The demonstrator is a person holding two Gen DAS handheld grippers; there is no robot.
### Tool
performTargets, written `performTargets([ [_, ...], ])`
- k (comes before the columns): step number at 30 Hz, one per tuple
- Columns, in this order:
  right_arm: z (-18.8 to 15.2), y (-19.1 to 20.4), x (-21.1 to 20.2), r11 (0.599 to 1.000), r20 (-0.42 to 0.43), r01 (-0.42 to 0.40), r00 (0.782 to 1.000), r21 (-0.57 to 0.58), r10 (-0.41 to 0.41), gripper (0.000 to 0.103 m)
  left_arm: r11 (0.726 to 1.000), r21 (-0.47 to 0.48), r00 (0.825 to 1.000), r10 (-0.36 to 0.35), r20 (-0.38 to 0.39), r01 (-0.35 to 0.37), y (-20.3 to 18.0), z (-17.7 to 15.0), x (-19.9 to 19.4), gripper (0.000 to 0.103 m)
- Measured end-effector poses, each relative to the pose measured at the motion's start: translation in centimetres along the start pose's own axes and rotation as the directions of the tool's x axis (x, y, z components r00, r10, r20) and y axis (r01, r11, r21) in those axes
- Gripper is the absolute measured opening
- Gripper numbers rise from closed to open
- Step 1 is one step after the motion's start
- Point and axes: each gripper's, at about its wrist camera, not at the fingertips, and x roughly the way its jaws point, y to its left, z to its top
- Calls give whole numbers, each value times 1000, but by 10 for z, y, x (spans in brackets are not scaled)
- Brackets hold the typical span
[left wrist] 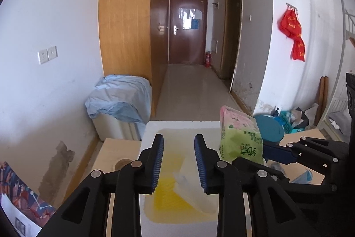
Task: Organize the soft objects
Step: 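Open both tools to drop the tube and tissue pack into the box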
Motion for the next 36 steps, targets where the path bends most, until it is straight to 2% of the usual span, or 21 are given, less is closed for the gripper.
performTargets([
  [1, 0, 0, -1, 1000, 0, 0, 1000, -1, 0, 35, 1000, -5, 1000, 5, 1, -5, 2, 1, 0, 36],
  [3, 2, 0, 2, 1000, -1, 3, 1000, -1, -3, 35, 1000, -12, 1000, 26, 13, -26, 4, 3, -3, 54],
  [5, 4, -2, 3, 1000, -4, 0, 1000, -1, 0, 35, 999, -16, 999, 35, 24, -34, 7, 4, -7, 63],
  [10, 6, -2, 9, 1000, -12, -8, 1000, -3, 8, 35, 997, -32, 996, 70, 48, -68, 13, 7, -16, 66],
  [16, 8, -1, 15, 1000, -15, -15, 1000, -12, 14, 36, 994, -69, 996, 85, 31, -83, 22, 7, -13, 66],
  [24, 8, 1, 20, 1000, -18, -13, 1000, -24, 13, 52, 996, -61, 996, 75, 44, -72, 16, 7, -20, 66],
  [36, 5, 4, 0, 1000, 10, -16, 1000, -13, 16, 53, 995, -86, 997, 62, 53, -58, 18, 5, -35, 66],
])
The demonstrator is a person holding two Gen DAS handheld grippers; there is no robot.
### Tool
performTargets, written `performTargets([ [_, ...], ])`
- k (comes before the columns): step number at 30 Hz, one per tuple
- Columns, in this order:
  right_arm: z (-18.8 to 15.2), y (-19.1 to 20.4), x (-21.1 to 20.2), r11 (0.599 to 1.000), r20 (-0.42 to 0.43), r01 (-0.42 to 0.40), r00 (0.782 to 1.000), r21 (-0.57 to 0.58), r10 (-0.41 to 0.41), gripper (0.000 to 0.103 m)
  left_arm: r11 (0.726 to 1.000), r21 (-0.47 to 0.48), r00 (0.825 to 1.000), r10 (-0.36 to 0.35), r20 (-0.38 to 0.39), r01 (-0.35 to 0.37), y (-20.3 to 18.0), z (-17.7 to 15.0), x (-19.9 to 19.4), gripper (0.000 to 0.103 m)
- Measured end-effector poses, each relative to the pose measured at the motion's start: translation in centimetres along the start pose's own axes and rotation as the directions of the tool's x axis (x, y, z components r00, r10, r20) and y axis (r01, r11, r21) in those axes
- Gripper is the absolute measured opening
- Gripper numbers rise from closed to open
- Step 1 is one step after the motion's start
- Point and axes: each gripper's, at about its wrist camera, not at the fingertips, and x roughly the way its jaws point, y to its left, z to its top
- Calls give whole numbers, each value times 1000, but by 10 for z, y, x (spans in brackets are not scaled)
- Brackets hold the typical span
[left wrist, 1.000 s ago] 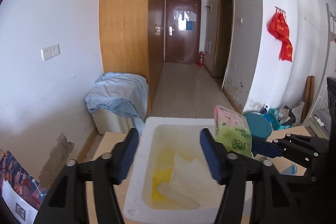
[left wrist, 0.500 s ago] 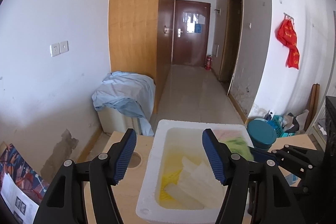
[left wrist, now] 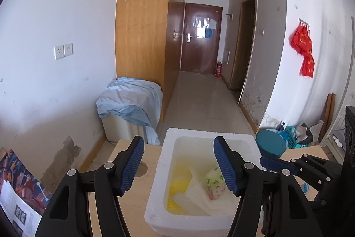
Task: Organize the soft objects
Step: 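Open both tools to drop the tube and tissue pack into the box, then withdraw both tools from the box back toward the sock and mask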
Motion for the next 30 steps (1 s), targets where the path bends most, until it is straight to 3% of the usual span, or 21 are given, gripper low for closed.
performTargets([
  [12, -23, -3, -50, 996, 19, 59, 998, 59, -61, 56, 996, 63, 998, -57, -2, 57, -19, -40, -56, 67],
  [16, -39, 2, -74, 995, 32, 63, 997, 75, -65, 64, 994, 61, 996, -93, -10, 94, -25, -61, -82, 67],
  [18, -48, 7, -87, 994, 44, 71, 996, 85, -75, 69, 993, 62, 995, -102, -5, 102, -26, -72, -95, 75],
  [20, -58, 11, -99, 993, 53, 77, 995, 93, -82, 69, 993, 57, 994, -105, 5, 105, -29, -82, -108, 80],
  [30, -120, 25, -161, 982, 90, 95, 990, 164, -111, 72, 987, 42, 987, -157, 46, 155, -43, -143, -174, 82],
])
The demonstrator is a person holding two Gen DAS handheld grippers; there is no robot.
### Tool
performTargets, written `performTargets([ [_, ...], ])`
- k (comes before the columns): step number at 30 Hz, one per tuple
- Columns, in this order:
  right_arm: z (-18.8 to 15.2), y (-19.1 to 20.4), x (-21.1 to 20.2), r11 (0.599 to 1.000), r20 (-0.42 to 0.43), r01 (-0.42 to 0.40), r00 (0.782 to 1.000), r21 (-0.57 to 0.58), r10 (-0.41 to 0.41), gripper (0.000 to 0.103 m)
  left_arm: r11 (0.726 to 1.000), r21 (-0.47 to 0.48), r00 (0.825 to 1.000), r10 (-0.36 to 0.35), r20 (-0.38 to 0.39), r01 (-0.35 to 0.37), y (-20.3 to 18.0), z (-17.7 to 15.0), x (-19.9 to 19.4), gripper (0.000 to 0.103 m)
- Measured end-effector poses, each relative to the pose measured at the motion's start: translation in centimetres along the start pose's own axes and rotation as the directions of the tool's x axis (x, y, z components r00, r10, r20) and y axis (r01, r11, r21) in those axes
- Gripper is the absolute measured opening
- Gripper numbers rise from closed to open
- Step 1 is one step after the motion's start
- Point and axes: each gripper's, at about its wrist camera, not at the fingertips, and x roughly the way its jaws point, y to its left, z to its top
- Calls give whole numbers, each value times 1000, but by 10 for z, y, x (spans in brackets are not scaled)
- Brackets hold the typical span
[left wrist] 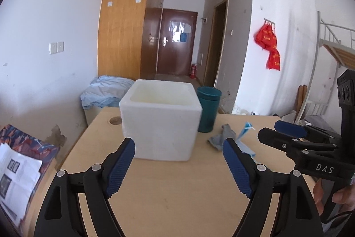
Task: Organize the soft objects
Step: 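Withdraw both tools from the box back toward the sock and mask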
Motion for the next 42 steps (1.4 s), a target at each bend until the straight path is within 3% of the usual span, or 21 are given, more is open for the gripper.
performTargets([
  [6, -32, -5, -35, 999, 30, 7, 1000, 36, -8, 75, 999, 29, 998, -37, 41, 36, -26, -30, -37, 94],
  [11, -55, -10, -59, 997, 54, 31, 998, 69, -35, 83, 995, 72, 997, -67, 43, 64, -50, -50, -59, 97],
  [23, -112, -22, -121, 986, 114, 112, 985, 123, -126, 87, 985, 94, 987, -151, 52, 145, -79, -97, -89, 98],
  [30, -137, -20, -142, 981, 111, 131, 983, 142, -147, 87, 982, 25, 981, -186, 56, 185, -81, -118, -102, 99],
  [36, -150, -12, -151, 983, 107, 139, 983, 117, -152, 87, 983, 50, 981, -179, 70, 176, -92, -136, -111, 100],
  [42, -151, -18, -144, 984, 106, 142, 982, 107, -154, 87, 975, 107, 975, -202, 88, 192, -107, -133, -105, 100],
])
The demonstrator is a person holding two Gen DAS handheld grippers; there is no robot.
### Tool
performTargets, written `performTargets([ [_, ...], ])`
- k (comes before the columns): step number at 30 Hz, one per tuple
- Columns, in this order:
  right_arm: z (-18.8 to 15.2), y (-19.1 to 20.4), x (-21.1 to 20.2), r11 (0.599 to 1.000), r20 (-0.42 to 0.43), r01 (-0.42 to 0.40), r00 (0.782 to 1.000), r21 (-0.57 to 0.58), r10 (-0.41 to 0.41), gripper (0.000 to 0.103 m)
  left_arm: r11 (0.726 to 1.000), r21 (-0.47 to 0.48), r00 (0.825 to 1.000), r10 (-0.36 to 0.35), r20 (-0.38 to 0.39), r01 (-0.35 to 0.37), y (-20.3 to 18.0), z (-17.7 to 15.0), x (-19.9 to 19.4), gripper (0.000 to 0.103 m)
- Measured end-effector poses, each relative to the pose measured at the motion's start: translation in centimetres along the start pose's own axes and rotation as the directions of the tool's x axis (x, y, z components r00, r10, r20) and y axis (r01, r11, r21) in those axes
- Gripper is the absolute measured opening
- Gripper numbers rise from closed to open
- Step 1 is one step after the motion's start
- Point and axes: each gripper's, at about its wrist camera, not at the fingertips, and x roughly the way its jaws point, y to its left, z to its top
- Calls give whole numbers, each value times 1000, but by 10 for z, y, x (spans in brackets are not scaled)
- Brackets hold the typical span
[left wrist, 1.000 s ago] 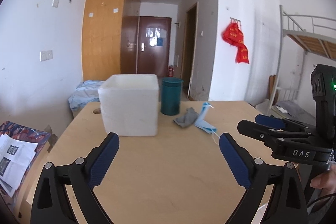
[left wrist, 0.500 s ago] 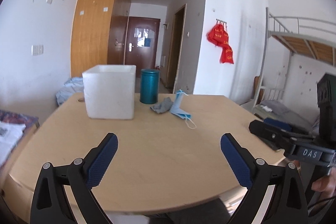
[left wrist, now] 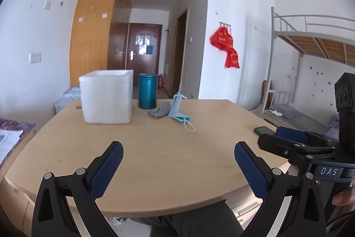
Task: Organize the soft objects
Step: 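Withdraw both tools from the box back toward the sock and mask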
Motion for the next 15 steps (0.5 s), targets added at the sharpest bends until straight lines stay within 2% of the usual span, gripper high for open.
performTargets([
  [5, 5, -11, 13, 1000, 5, 9, 1000, 0, -9, 87, 1000, 24, 1000, 12, 17, -12, 1, 4, 20, 100],
  [15, 25, -31, 58, 1000, -53, 16, 998, 0, -16, 87, 1000, 4, 999, 11, -31, -11, 12, 23, 71, 100],
])
